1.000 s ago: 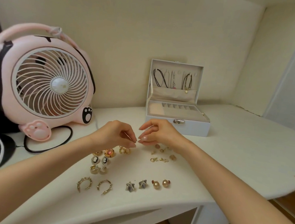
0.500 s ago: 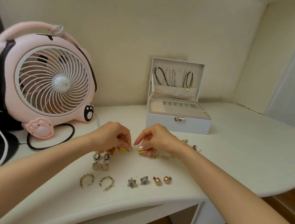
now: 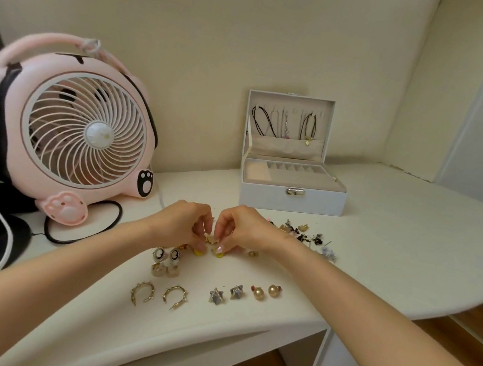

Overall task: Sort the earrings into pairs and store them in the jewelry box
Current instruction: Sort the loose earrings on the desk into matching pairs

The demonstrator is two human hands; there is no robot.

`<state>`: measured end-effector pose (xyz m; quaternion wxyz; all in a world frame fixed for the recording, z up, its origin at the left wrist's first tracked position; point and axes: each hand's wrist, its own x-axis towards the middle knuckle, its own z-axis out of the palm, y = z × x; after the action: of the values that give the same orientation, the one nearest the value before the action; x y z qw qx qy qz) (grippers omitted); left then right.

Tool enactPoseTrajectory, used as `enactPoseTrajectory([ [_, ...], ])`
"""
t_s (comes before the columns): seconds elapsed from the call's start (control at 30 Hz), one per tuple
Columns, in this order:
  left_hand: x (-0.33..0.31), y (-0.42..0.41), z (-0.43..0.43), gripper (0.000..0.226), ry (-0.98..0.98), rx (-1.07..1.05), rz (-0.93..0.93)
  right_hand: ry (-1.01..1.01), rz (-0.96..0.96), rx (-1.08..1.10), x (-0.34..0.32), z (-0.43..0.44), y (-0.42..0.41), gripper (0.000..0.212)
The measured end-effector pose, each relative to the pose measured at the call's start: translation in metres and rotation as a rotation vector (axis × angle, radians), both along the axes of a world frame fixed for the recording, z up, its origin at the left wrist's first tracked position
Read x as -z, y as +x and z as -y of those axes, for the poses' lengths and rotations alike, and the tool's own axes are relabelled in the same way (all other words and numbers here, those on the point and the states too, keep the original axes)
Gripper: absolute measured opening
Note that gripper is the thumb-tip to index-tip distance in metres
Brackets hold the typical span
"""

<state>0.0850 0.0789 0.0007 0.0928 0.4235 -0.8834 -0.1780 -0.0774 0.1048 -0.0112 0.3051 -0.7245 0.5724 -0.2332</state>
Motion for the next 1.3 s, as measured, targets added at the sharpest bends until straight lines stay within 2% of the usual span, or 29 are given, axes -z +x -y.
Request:
enactPoseTrajectory([
  [0.3, -0.002, -0.001, 0.000, 0.035, -0.141, -0.015, 0.096, -0.017, 0.000, -0.002, -0.001, -0.002, 0.002, 0.029],
  [0.57, -0.002, -0.002, -0.002, 0.031, -0.119, 0.000, 0.046, -0.027, 0.013, -0.004, -0.001, -0.004, 0.003, 0.028],
  [0.8, -0.013, 0.012, 0.005, 0.015, -0.256, -0.088, -0.085, -0.100, -0.048, 0.094, -0.007, 0.000, -0.004, 0.015],
  [0.97, -0.011, 0.012, 0.006, 0.011, -0.318, -0.098, 0.008, -0.156, -0.139, 0.083, -0.005, 0.001, -0.003, 0.015],
  [1.13, 0.000, 0.006, 0.005, 0.021, -0.396, -0.073, 0.151, -0.212, -0.132, 0.084, -0.001, 0.002, -0.002, 0.013],
  [1.3, 0.002, 0.010, 0.010, 0.019, -0.391, -0.053, 0.189, -0.217, -0.128, 0.119, -0.005, 0.001, -0.017, 0.012],
])
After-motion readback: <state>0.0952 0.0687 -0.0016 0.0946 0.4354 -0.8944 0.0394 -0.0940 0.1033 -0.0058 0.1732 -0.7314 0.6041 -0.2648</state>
